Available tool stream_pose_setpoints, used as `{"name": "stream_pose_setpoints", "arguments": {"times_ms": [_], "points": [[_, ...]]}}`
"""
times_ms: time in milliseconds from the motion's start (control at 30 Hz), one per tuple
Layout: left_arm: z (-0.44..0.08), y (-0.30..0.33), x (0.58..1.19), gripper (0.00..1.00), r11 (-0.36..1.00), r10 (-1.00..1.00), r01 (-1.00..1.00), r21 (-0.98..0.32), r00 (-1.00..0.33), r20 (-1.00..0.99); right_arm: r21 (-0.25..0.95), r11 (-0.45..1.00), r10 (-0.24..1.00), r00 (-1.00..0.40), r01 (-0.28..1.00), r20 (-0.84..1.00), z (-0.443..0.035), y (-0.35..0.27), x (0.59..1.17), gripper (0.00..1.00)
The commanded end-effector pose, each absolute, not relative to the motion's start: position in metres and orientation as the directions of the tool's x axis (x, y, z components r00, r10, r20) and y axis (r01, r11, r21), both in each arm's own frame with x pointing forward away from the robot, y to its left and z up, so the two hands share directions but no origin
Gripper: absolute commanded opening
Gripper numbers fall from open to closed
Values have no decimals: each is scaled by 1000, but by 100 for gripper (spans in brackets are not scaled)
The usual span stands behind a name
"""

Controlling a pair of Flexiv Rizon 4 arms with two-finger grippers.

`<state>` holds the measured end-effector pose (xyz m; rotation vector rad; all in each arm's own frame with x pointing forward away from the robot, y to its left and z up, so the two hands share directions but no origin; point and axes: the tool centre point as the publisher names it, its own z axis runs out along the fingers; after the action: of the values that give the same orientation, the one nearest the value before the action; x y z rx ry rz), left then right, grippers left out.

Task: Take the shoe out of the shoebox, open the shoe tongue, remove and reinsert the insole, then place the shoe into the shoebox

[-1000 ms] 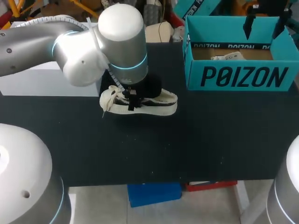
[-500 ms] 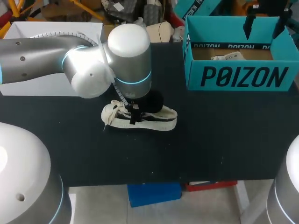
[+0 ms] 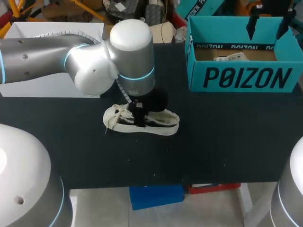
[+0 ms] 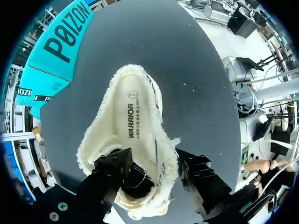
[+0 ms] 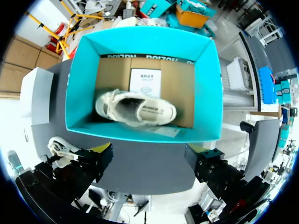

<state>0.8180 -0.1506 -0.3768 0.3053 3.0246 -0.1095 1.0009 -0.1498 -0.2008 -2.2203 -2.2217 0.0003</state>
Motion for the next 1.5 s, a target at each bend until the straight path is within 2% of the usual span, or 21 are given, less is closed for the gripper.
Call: {"name": "stream_pose_setpoints", "arguments": {"times_ms": [33,333,633,1233,1433,1500], "points": [[-339,-138,821,100,971,189,200,-134,-978,-92,-1,0,1000,0,1000,0,-201,-150,1001,100],[-275,-123,830,100,914,170,193,-356,-981,-96,-1,0,1000,0,1000,0,-201,-150,1001,100],[-249,-92,833,100,799,133,129,-587,-990,-37,-1,0,1000,0,1000,0,-201,-150,1001,100],[-248,-88,833,100,798,156,150,-584,-987,-42,-1,0,1000,0,1000,0,-201,-150,1001,100],[-243,-73,831,100,675,122,123,-727,-991,-55,-1,0,1000,0,1000,0,-201,-150,1001,100],[-245,-69,829,100,671,123,143,-728,-989,-80,-1,0,1000,0,1000,0,-201,-150,1001,100]]}}
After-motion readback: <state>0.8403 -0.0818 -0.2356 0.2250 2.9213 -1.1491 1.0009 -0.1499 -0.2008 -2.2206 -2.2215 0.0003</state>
